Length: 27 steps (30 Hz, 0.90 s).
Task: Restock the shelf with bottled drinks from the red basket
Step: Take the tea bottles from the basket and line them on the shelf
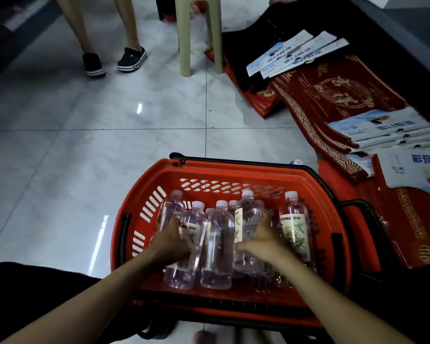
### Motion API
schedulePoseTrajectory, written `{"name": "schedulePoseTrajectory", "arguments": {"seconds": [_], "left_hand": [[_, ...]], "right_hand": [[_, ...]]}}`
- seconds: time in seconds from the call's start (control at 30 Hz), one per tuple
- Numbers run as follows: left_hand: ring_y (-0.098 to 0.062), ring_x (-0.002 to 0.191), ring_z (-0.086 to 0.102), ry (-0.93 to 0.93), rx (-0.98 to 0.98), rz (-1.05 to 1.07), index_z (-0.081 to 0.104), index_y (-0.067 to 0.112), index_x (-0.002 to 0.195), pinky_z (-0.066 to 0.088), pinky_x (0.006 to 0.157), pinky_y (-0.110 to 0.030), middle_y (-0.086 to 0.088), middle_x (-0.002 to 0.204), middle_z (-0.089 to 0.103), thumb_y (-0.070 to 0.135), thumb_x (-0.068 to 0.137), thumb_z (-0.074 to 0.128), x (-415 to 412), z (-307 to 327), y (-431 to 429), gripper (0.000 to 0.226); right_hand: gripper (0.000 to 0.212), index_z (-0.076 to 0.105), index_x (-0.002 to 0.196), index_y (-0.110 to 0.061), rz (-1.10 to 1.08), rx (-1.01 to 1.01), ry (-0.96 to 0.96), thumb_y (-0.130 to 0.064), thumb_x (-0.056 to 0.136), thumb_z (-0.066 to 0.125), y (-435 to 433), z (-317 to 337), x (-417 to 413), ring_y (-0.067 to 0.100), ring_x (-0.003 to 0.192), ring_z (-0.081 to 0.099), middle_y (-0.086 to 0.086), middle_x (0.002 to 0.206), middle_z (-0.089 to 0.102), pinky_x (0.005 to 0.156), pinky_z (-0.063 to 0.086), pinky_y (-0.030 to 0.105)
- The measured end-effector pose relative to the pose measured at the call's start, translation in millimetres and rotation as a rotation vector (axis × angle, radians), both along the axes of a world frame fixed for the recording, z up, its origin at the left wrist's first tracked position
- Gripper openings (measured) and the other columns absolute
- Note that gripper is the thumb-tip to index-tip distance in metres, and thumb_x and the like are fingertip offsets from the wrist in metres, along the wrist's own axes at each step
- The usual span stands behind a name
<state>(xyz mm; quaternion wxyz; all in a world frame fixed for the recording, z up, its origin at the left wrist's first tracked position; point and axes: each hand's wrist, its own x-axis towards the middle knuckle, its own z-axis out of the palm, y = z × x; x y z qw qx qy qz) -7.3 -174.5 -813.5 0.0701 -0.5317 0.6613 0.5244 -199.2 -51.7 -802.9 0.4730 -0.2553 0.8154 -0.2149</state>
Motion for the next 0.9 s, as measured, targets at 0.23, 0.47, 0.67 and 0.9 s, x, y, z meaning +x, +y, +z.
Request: {"name": "schedulePoseTrajectory", "arguments": {"seconds": [0.23,0.47,0.67,0.9], "left_hand": [[-0.027,0.082,0.068,-0.033,0.161,0.050,0.058,0.001,0.105,0.058,0.069,-0.038,-0.013,0.092,0.067,0.001,0.071,0.078,4,0,0,0.039],[-0.025,0.076,0.069,0.025,0.257,0.189,0.047,0.004,0.110,0.060,0.062,-0.034,-0.015,0.094,0.065,-0.003,0.076,0.075,3,-8,2,0.044],[-0.030,0.101,0.066,0.016,0.410,0.044,0.067,0.000,0.102,0.049,0.099,-0.047,-0.013,0.103,0.073,0.029,0.063,0.082,9,-9,-14,0.051],[-0.034,0.094,0.066,0.128,0.428,0.095,0.037,0.006,0.130,0.056,0.071,-0.042,-0.021,0.112,0.065,0.015,0.055,0.092,13,-9,-17,0.093]], "right_hand": [[0.033,0.055,0.103,-0.009,-0.165,0.164,-0.431,-0.003,0.075,0.070,17,-11,-7,0.019,0.083,0.061,0.003,0.087,0.064,0.089,0.052,0.040],[0.081,0.028,0.143,-0.009,-0.232,0.039,-0.514,-0.024,0.080,0.078,22,-3,1,0.028,0.130,0.047,-0.003,0.127,0.047,0.096,0.039,0.033],[0.102,0.034,0.141,-0.013,-0.286,0.054,-0.605,-0.007,0.054,0.087,22,-22,-11,0.021,0.120,0.054,0.008,0.129,0.055,0.106,0.042,0.040],[0.109,0.030,0.146,-0.017,-0.299,-0.033,-0.706,0.003,0.054,0.084,28,-9,-7,0.023,0.117,0.056,0.008,0.129,0.055,0.110,0.038,0.041]]}}
